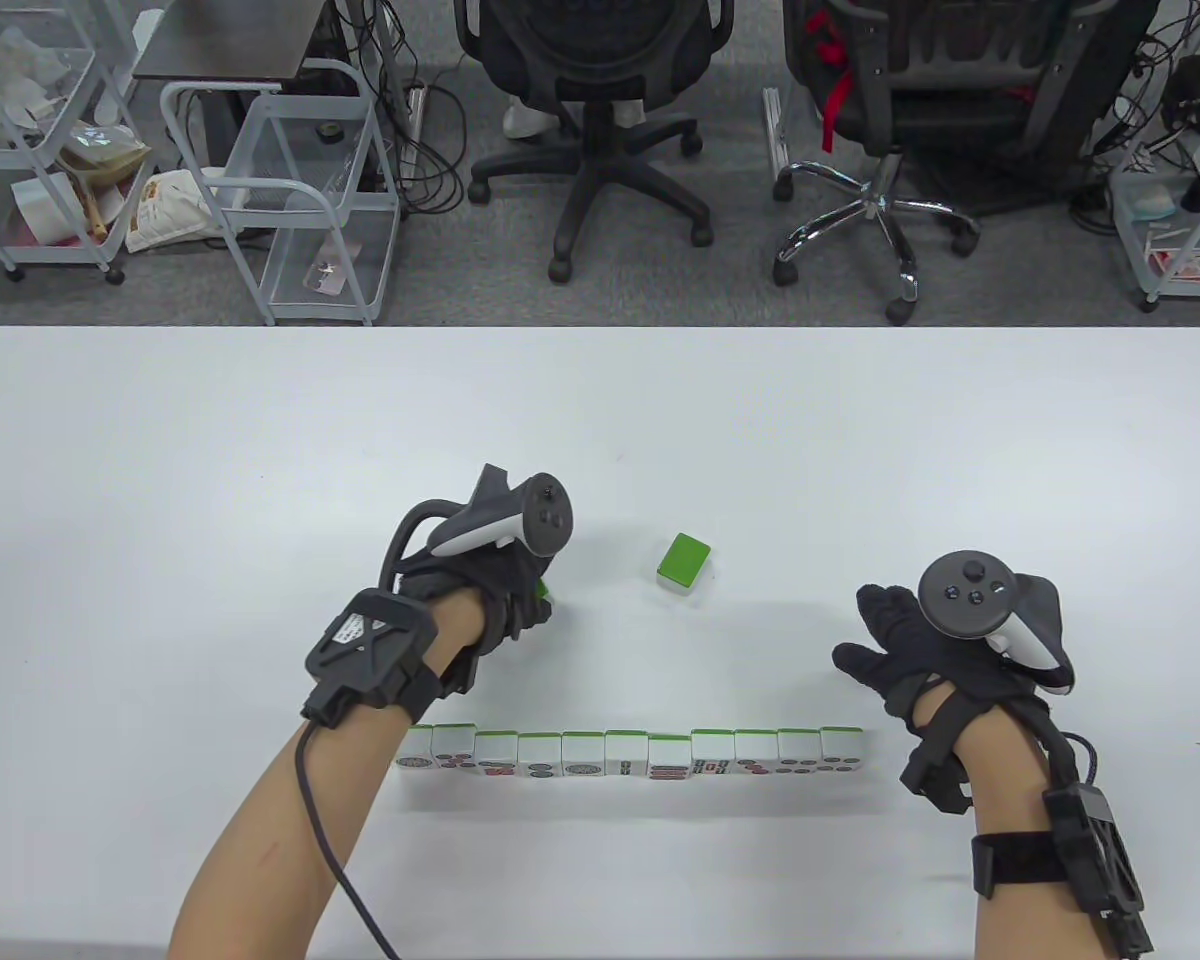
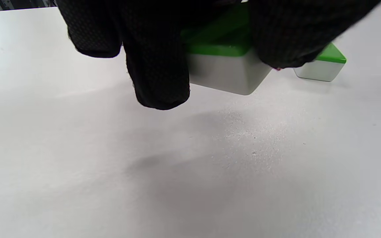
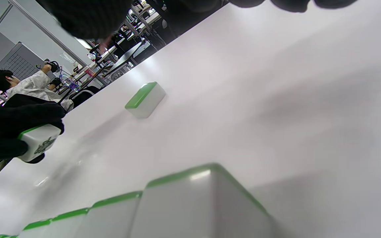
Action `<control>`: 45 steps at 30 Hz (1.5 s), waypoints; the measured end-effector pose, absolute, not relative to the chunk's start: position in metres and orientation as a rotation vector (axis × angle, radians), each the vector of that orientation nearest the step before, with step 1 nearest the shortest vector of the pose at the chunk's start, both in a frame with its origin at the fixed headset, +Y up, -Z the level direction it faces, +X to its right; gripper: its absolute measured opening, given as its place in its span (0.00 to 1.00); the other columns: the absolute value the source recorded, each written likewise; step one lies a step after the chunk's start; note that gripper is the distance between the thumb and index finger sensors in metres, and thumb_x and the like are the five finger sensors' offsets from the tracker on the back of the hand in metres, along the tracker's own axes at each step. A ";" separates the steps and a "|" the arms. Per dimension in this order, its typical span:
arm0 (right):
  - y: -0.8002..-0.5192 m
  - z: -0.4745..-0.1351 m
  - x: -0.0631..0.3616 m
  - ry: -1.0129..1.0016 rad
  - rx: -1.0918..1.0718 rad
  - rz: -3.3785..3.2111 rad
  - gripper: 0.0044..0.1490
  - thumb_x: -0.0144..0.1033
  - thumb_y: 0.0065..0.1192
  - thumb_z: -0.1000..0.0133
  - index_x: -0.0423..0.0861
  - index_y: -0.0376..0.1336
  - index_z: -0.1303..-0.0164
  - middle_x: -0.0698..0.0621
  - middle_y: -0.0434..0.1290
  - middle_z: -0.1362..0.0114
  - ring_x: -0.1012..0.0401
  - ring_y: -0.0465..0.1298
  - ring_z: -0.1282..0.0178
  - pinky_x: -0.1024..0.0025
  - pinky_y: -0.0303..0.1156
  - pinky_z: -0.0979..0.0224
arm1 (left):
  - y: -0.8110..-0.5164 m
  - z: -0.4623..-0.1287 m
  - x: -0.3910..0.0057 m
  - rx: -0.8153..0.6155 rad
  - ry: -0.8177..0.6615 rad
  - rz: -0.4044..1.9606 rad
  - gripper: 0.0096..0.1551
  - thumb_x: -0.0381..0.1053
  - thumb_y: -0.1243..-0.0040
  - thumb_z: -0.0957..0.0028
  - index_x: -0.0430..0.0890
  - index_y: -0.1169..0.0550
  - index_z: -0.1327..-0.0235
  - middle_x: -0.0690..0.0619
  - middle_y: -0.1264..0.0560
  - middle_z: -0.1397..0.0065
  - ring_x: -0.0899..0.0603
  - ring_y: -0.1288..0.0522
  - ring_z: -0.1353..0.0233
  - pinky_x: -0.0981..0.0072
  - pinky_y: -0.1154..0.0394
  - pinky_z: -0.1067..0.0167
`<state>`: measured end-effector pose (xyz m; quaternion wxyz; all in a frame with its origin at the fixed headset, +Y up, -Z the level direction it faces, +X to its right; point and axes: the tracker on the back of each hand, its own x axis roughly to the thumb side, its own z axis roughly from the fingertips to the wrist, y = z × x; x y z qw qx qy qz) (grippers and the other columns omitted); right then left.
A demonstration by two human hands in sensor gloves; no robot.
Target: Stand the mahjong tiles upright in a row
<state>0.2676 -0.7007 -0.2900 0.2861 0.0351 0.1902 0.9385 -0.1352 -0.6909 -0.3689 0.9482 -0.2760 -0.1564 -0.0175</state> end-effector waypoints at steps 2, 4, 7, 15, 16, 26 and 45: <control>-0.701 -0.290 0.267 0.506 0.094 2.507 0.53 0.54 0.61 0.57 0.36 0.49 0.30 0.30 0.48 0.23 0.27 0.54 0.27 0.32 0.58 0.34 | -0.683 -0.360 -0.152 -0.587 -0.336 -0.037 0.49 0.62 0.35 0.67 0.53 0.42 0.32 0.51 0.33 0.24 0.49 0.12 0.41 0.49 0.25 0.32; -0.701 -0.290 0.267 0.506 0.092 2.505 0.53 0.54 0.61 0.57 0.36 0.49 0.30 0.30 0.48 0.23 0.27 0.54 0.27 0.31 0.58 0.34 | -0.679 -0.352 -0.169 -0.604 -0.353 -0.053 0.49 0.59 0.35 0.67 0.53 0.42 0.32 0.50 0.34 0.23 0.49 0.13 0.40 0.48 0.26 0.31; -0.701 -0.289 0.266 0.514 0.092 2.506 0.53 0.54 0.61 0.57 0.36 0.49 0.30 0.30 0.48 0.23 0.27 0.54 0.28 0.31 0.58 0.34 | -0.678 -0.339 -0.195 -0.631 -0.341 -0.108 0.49 0.55 0.36 0.70 0.54 0.42 0.32 0.51 0.35 0.22 0.48 0.14 0.41 0.46 0.27 0.31; -0.702 -0.289 0.265 0.526 0.094 2.506 0.53 0.54 0.60 0.57 0.36 0.49 0.30 0.30 0.47 0.23 0.27 0.53 0.27 0.31 0.58 0.34 | -0.701 -0.305 -0.242 -0.821 -0.316 -0.177 0.49 0.51 0.38 0.72 0.53 0.43 0.32 0.51 0.35 0.22 0.47 0.15 0.40 0.44 0.28 0.32; -0.703 -0.289 0.264 0.529 0.092 2.506 0.53 0.54 0.60 0.57 0.36 0.49 0.30 0.30 0.47 0.23 0.27 0.53 0.27 0.31 0.57 0.34 | -0.704 -0.301 -0.244 -0.841 -0.320 -0.182 0.49 0.51 0.38 0.72 0.53 0.42 0.32 0.51 0.35 0.22 0.47 0.15 0.40 0.44 0.27 0.32; -0.702 -0.288 0.265 0.538 0.081 2.510 0.53 0.54 0.60 0.57 0.36 0.48 0.30 0.30 0.47 0.23 0.27 0.53 0.27 0.31 0.57 0.34 | -0.734 -0.261 -0.243 -0.888 -0.418 -0.157 0.48 0.51 0.37 0.73 0.53 0.40 0.33 0.53 0.31 0.24 0.48 0.12 0.41 0.47 0.24 0.33; -0.702 -0.288 0.267 0.557 0.074 2.501 0.53 0.54 0.61 0.57 0.36 0.48 0.30 0.30 0.47 0.23 0.27 0.53 0.27 0.31 0.57 0.34 | -0.735 -0.278 -0.267 -0.735 -0.409 0.117 0.41 0.53 0.39 0.72 0.60 0.33 0.37 0.61 0.19 0.34 0.53 0.08 0.49 0.55 0.21 0.35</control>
